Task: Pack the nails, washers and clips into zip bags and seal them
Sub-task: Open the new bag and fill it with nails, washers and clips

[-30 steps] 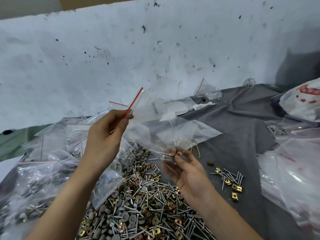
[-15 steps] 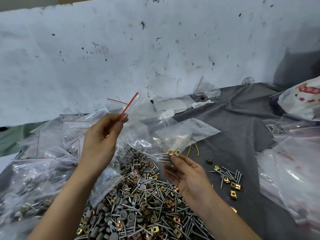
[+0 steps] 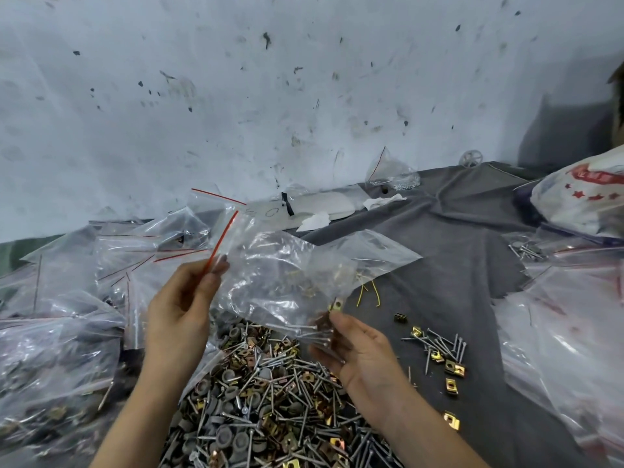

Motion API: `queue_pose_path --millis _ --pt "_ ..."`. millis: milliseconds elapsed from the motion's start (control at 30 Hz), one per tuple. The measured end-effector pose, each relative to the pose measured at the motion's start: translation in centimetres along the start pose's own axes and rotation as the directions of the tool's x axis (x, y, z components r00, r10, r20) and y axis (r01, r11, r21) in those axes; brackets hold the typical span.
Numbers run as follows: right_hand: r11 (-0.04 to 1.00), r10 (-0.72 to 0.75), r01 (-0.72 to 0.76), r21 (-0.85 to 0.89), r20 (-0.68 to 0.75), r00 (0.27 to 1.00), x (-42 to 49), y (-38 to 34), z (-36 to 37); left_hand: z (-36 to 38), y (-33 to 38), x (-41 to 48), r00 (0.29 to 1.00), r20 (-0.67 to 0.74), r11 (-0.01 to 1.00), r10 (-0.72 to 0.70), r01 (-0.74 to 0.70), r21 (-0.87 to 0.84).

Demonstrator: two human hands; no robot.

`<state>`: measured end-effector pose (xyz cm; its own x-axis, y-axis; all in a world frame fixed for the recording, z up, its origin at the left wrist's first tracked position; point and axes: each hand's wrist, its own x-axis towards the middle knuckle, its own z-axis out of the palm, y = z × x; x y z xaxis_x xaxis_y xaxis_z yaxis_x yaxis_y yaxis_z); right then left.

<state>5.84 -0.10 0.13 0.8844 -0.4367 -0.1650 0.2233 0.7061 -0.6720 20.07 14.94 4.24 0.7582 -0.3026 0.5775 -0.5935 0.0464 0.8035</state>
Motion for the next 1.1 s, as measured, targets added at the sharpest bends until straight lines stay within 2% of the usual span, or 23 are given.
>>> queue_pose_path --millis 200,500,1100 --pt "0.999 -0.008 0.007 -0.044 -0.011 1.0 1.2 0.7 -0.7 0.0 -2.6 -2.1 0.996 -0.072 0.992 -0.047 0.038 -0.12" --pt "0.998 -0.024 0.02 -0.067 -0.055 0.998 1.4 0.6 -1.3 0.2 -3.8 -3.7 0.994 -0.108 0.998 0.03 -0.023 0.066" --pt "0.999 0.029 -0.03 -0.043 -0.029 0.999 1.3 0.4 -1.9 -0.2 -5.0 -4.3 0.993 -0.113 0.984 0.043 -0.022 0.175"
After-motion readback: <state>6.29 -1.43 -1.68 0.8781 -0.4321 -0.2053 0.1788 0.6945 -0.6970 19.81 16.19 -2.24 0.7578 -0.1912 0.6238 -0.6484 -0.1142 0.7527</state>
